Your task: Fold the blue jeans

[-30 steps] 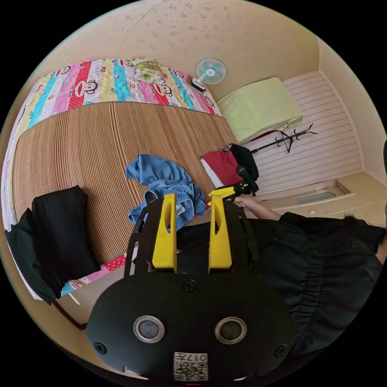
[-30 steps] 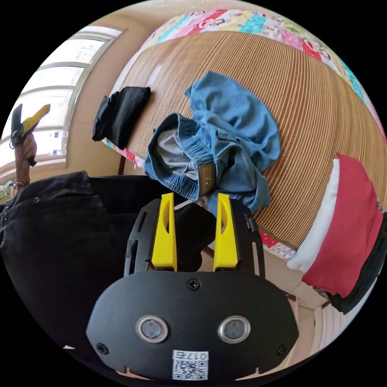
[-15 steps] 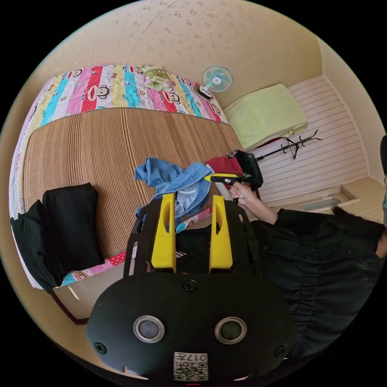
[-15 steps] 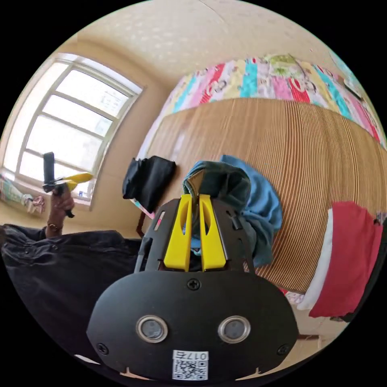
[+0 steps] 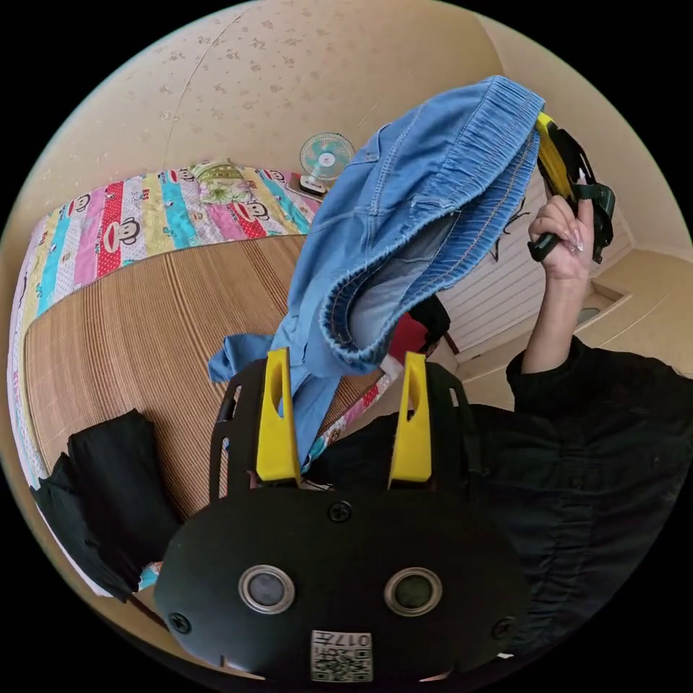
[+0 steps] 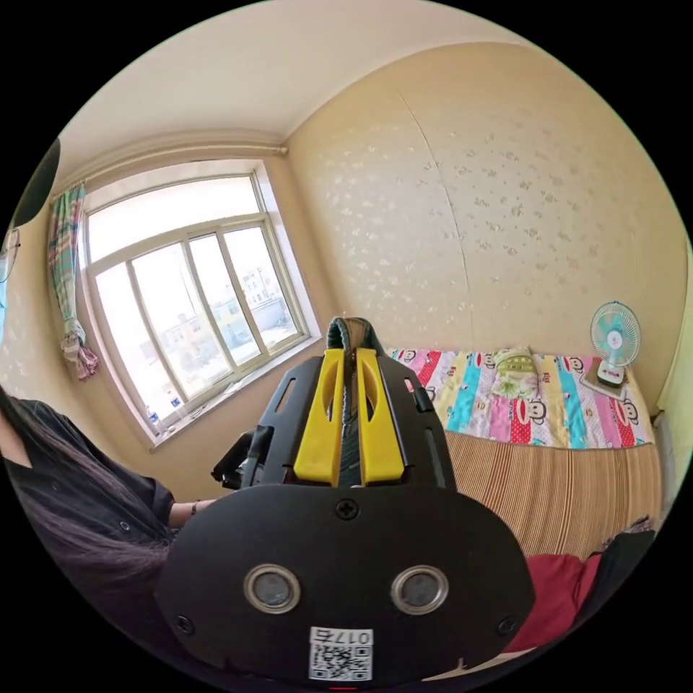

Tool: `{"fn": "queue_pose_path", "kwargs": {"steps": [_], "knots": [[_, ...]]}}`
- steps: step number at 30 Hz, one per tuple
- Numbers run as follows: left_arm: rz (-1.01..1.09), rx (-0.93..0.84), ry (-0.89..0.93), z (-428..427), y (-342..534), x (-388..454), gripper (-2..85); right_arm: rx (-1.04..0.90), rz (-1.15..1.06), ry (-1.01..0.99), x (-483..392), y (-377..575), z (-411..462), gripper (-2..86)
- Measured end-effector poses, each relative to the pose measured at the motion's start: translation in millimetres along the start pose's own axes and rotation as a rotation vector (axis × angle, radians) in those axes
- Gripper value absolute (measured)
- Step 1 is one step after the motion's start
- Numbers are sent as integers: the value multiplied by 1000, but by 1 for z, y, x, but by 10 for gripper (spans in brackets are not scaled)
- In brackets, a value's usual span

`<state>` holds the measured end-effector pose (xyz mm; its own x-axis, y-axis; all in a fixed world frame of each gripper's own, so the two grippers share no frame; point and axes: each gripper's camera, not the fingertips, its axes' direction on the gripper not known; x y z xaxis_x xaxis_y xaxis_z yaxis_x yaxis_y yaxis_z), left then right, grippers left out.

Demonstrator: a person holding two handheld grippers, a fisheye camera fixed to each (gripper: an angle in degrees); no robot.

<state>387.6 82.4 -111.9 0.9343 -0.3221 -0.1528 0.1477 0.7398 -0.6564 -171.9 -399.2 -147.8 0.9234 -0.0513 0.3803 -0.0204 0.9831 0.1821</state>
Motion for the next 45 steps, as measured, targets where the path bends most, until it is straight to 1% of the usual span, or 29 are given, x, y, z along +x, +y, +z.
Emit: {"fn": "queue_pose_path", "kwargs": {"steps": [1,2,4,5,7,8,9,10,11,13,16,18,21,23,25,26,28,29,30,31,33,35,38,40,41,42,43,44,45], "knots": [[24,42,49,0,-4,14,132,12,-4,19,-5,0,-5,32],[27,78,51,-4,-3,21,105,36,-15,55,-14,0,-17,33],[35,276,13,-44,11,40,55,49,-31,83,-19,2,-36,35],[32,327,-2,-59,16,42,53,56,-21,76,-17,4,-52,36],[46,501,-34,-129,35,46,51,66,-37,19,-11,12,-81,39],[59,542,-45,-148,39,49,51,48,-101,-61,-11,18,-97,43],[93,611,-75,-183,45,57,50,2,-195,-158,-13,25,-108,50],[161,671,-89,-214,47,71,50,-25,-230,-197,-14,29,-112,54],[201,698,-89,-227,47,80,50,-52,-259,-231,-12,40,-120,61],[339,754,-100,-265,42,119,50,-38,-295,-240,-12,63,-129,69],[408,801,-125,-285,33,159,49,-22,-276,-280,-8,106,-127,110],[434,792,-151,-288,27,180,49,-76,-205,-373,-7,140,-104,157],[430,810,-204,-293,28,211,49,-160,-180,-505,-24,178,-62,190],[432,842,-234,-300,33,226,49,-170,-157,-458,-36,194,-44,199],[427,867,-231,-315,39,238,49,-158,-170,-473,-49,193,-38,202],[426,870,-226,-319,40,241,49,-128,-197,-463,-59,184,-40,191],[415,898,-235,-336,46,249,50,-21,-242,-344,-73,163,-59,121],[410,910,-244,-340,49,251,50,101,-240,-231,-77,148,-80,75],[400,939,-268,-352,57,254,50,236,-234,-184,-73,131,-107,48],[386,972,-291,-365,65,257,50,280,-232,-189,-69,122,-121,46],[366,1009,-310,-389,79,260,50,364,-259,-288,-53,82,-168,41],[372,1019,-316,-414,89,267,50,396,-291,-306,-48,56,-196,39],[443,969,-359,-443,91,293,50,347,-390,-308,-57,11,-230,37],[440,947,-424,-457,74,312,51,299,-396,-239,-63,-16,-238,37],[440,945,-439,-460,67,315,51,263,-395,-163,-64,-34,-236,36],[441,936,-467,-464,47,317,51,224,-408,-77,-61,-53,-228,37],[421,908,-490,-466,19,313,51,202,-412,-41,-56,-63,-221,37],[402,886,-498,-466,1,307,51,148,-402,8,-41,-85,-202,36],[350,831,-506,-466,-43,290,51,82,-377,38,-17,-110,-173,36]]}}
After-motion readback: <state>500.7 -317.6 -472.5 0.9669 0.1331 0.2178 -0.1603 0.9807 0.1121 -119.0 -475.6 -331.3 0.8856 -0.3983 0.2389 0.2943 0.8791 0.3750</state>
